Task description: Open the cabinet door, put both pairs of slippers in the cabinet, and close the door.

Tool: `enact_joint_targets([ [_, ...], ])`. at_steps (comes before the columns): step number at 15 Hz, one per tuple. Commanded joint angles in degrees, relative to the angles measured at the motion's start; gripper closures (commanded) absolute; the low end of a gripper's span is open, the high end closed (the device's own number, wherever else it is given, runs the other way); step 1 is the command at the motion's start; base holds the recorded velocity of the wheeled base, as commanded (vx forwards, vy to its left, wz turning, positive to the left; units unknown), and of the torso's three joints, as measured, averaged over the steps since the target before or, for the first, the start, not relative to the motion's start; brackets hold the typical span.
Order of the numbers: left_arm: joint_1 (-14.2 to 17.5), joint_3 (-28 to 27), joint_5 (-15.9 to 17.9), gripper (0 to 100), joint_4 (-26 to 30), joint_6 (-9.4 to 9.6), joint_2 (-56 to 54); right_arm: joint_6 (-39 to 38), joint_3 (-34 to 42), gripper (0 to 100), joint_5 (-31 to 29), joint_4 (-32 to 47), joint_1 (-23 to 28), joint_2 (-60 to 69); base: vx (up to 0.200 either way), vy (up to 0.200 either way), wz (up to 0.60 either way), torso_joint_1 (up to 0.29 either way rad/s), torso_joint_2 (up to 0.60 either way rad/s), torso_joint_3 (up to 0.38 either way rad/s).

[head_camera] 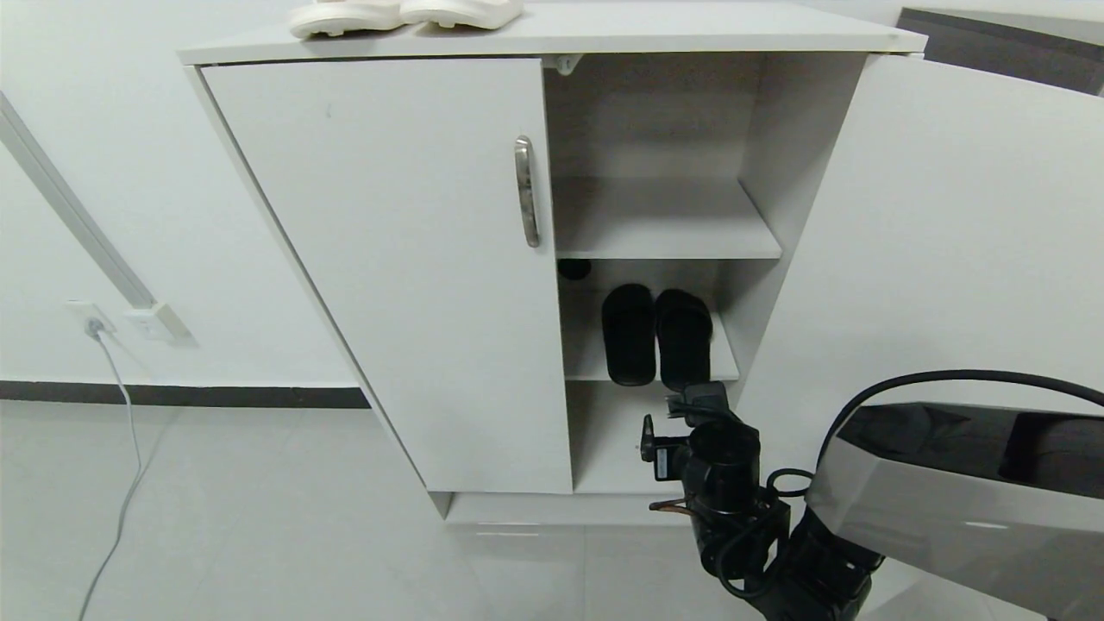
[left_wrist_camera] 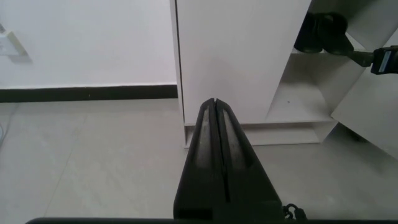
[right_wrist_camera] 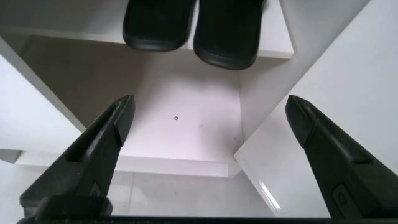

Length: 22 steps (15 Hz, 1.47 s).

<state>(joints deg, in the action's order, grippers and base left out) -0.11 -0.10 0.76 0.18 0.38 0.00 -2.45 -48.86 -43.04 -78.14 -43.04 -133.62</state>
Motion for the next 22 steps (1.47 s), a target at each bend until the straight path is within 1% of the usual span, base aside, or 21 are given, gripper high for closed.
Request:
enact_joint_targets([
  [1,0.02,0.01,-0.05,100,-0.01,-0.03,0.0,-0.01,0.08,0,-0.02,-0.08,-0.02,0.03,0.0,0.0,0.0,0.0,0.0,0.0],
  [9,0.02,0.01,0.21,100,-0.01,0.06,0.09,-0.01,0.17,0,-0.11,0.01,-0.02,0.64,0.0,0.0,0.0,0.0,0.0,0.006],
  [19,0.02,0.01,0.21,100,-0.01,0.15,0.0,0.6,0.08,0,-0.02,0.09,-0.11,0.64,0.0,0.0,0.0,0.002,0.0,0.187],
  [22,0.02,0.01,0.12,100,-0.01,0.15,0.09,0.78,0.08,0,-0.02,0.01,-0.11,0.73,0.0,0.0,0.0,0.002,0.0,0.063],
])
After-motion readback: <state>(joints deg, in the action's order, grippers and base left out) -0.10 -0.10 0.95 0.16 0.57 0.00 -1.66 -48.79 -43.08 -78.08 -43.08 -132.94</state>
